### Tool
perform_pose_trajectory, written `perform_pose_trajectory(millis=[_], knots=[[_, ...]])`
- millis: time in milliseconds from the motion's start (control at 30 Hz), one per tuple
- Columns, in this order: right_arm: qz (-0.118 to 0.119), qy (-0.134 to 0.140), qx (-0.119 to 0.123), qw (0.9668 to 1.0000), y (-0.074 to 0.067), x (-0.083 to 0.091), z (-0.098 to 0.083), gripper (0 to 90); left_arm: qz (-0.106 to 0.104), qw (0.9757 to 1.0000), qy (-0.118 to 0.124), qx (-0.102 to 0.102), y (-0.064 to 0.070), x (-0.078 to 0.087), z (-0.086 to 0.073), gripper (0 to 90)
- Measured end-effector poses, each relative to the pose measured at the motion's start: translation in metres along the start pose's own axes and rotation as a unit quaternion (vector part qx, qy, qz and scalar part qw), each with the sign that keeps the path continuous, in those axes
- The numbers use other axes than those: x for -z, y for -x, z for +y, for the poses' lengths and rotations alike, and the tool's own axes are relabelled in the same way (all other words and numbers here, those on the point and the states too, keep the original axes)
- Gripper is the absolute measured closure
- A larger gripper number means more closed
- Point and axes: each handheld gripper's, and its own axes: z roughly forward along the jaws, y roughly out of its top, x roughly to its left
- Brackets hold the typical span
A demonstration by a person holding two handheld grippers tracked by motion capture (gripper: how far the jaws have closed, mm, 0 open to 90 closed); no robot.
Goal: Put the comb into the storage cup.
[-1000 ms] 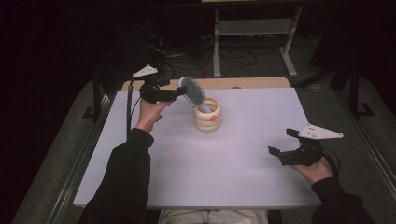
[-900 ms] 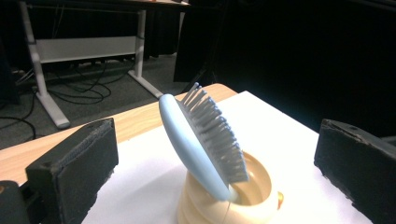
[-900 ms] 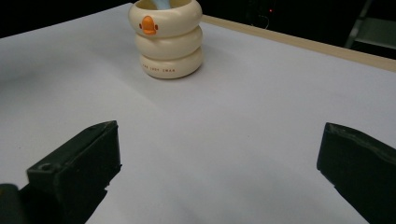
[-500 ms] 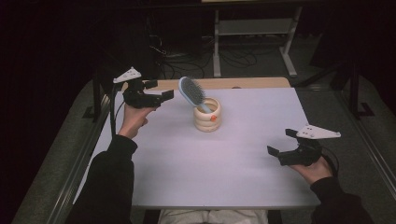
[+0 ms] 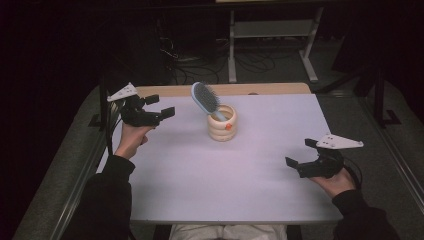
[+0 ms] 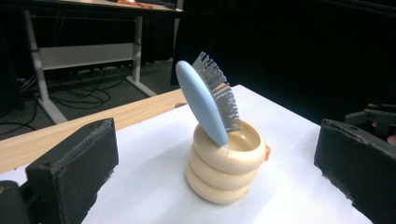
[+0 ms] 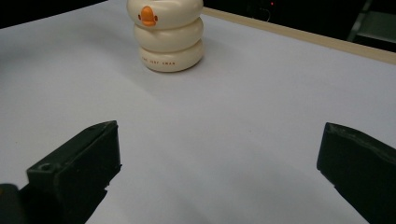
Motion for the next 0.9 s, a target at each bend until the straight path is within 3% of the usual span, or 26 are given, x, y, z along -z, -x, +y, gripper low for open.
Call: perform_pose_trajectory(millis=[133, 533, 900], knots=[[0.001, -0.004, 0.002, 1.0, 0.0, -0.001, 0.0, 0.0, -0.001, 1.0, 0.008, 0.004, -0.001, 0.009, -0.005, 0.0], [0.005, -0.012, 0.007, 0.9999, -0.005, -0.004, 0.0, 0.0, 0.02, 0.9997, 0.004, -0.014, -0.002, 0.031, -0.024, 0.0], [0.01, -0.02, 0.009, 0.9997, -0.007, -0.007, 0.0, 0.0, 0.035, 0.9993, 0.009, -0.003, -0.011, 0.054, -0.043, 0.0]])
